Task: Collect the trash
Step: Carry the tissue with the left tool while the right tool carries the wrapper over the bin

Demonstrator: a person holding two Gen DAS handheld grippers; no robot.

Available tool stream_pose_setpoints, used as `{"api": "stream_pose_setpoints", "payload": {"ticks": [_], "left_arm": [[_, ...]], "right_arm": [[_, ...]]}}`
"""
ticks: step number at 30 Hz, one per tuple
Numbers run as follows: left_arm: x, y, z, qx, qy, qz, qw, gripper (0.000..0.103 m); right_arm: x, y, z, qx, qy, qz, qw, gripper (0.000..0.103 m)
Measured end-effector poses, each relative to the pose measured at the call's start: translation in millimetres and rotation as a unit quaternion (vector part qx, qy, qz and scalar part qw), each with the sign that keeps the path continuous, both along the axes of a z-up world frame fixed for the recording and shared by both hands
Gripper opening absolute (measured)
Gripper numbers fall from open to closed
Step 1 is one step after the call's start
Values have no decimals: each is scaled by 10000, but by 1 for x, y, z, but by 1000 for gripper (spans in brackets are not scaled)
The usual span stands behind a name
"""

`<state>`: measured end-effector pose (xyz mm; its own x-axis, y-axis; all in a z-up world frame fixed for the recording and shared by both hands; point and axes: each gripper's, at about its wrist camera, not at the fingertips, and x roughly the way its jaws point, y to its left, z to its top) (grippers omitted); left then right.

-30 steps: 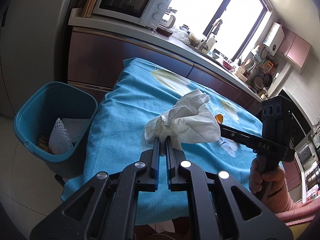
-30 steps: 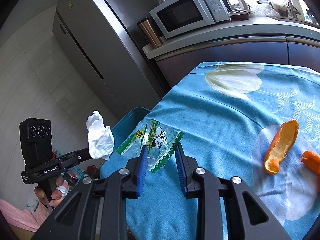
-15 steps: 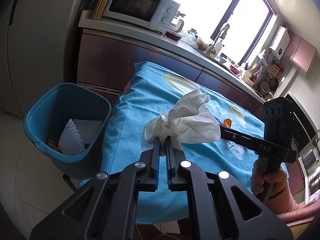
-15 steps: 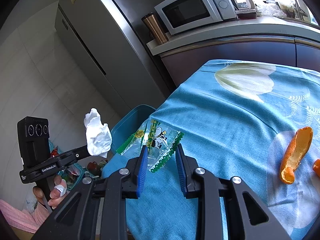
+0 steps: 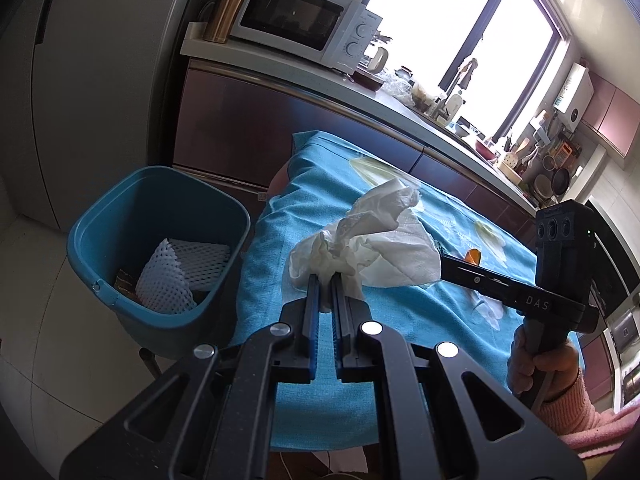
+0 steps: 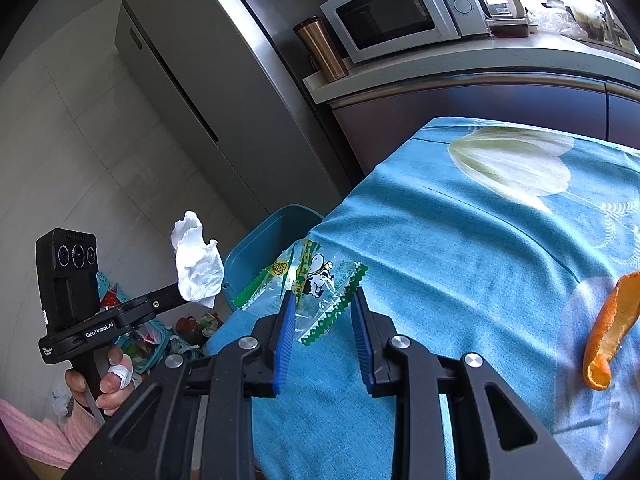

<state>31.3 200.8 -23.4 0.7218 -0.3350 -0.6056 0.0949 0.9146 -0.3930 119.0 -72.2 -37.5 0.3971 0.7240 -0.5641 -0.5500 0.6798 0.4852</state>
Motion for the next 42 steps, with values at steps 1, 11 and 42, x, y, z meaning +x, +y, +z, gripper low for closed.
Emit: {"api": "stream_pose_setpoints", "payload": {"ticks": [1,11,42], "left_arm": [[0,2,0,8,4,36,10000,6],[-7,18,-1,60,10,337,9994,6],[-6,60,-10,134,83,912,9957,6]], "right_arm": [[1,2,0,-8,-4,23,10000,26],[5,23,2,-58,-44,252,9997,26],[11,62,6,-306,-172,590,9976,26]]}}
